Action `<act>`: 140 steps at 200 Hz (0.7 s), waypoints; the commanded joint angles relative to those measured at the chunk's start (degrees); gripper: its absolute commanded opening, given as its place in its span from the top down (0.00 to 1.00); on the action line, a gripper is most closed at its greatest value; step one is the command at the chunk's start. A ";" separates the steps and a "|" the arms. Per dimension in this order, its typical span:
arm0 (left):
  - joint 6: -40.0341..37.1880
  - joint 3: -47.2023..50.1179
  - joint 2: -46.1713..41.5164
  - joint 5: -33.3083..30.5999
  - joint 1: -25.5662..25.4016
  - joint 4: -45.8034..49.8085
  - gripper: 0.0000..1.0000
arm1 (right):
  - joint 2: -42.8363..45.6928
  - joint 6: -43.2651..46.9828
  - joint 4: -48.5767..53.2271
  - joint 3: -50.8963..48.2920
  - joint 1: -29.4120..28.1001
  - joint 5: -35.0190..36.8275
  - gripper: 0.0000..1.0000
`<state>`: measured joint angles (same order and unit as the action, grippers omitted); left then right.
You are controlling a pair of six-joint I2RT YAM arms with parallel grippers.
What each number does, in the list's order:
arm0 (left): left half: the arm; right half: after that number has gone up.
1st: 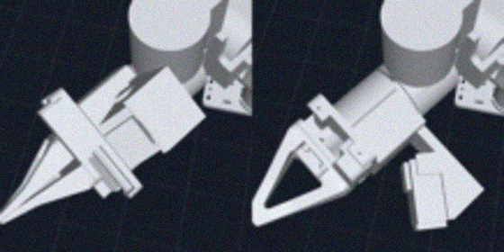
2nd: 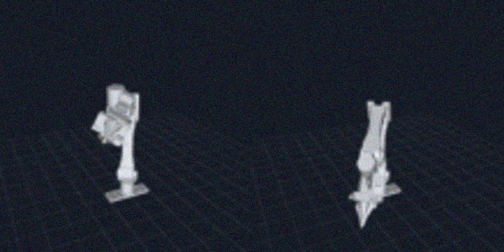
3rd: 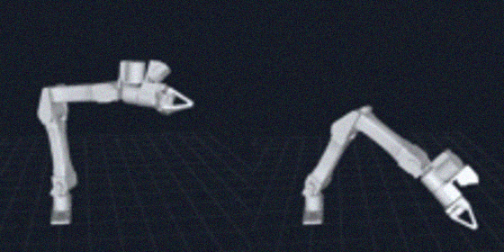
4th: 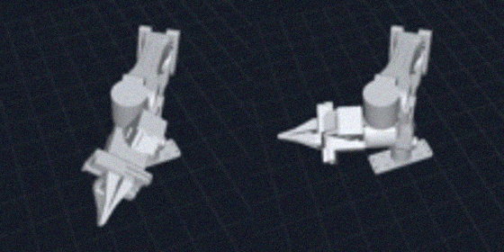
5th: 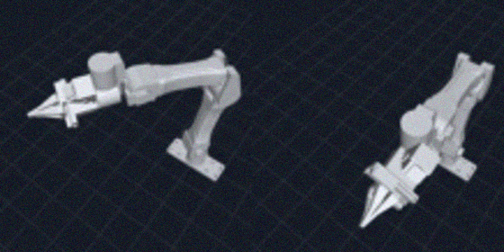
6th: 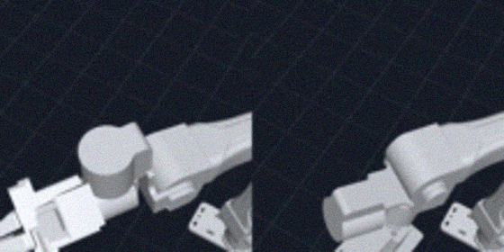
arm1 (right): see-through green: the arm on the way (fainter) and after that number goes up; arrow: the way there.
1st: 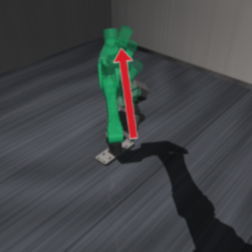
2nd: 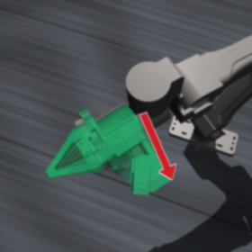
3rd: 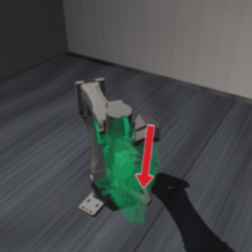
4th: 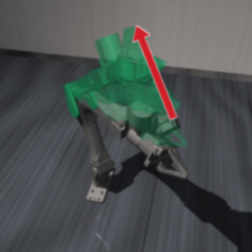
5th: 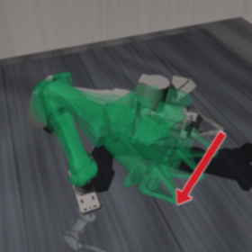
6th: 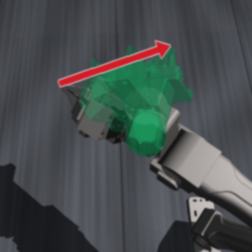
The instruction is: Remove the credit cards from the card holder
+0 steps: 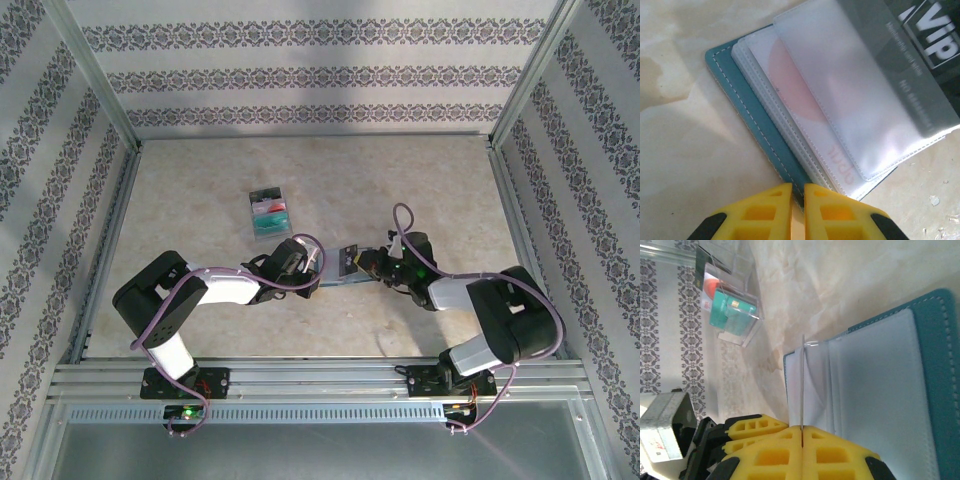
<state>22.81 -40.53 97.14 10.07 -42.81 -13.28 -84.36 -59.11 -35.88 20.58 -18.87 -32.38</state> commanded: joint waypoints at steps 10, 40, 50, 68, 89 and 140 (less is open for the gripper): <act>-0.20 -1.50 -1.79 -0.90 -1.14 3.51 0.83 | 5.78 5.91 9.37 0.34 1.77 0.63 0.99; -1.05 -2.33 -4.63 -0.88 -1.14 5.68 0.64 | 11.85 12.87 22.82 3.20 1.99 3.61 1.00; -1.49 -2.91 -6.09 -0.74 -1.14 6.88 0.61 | 13.78 15.06 26.76 4.22 2.00 3.96 1.00; -3.40 -4.49 -9.36 -0.85 -1.05 9.86 0.56 | 16.94 19.59 32.07 6.21 1.92 3.69 1.00; -9.14 -8.61 -12.87 -0.91 -0.77 15.12 0.46 | 20.72 24.59 35.44 7.79 1.58 2.07 1.00; -31.34 -26.63 -12.68 7.69 2.49 34.82 0.21 | 26.29 34.57 40.95 11.89 -1.47 -1.71 1.00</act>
<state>6.04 -59.51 83.66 13.41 -41.85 7.42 -59.81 -32.03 0.82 29.74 -18.68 -30.94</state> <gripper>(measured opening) 0.765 0.051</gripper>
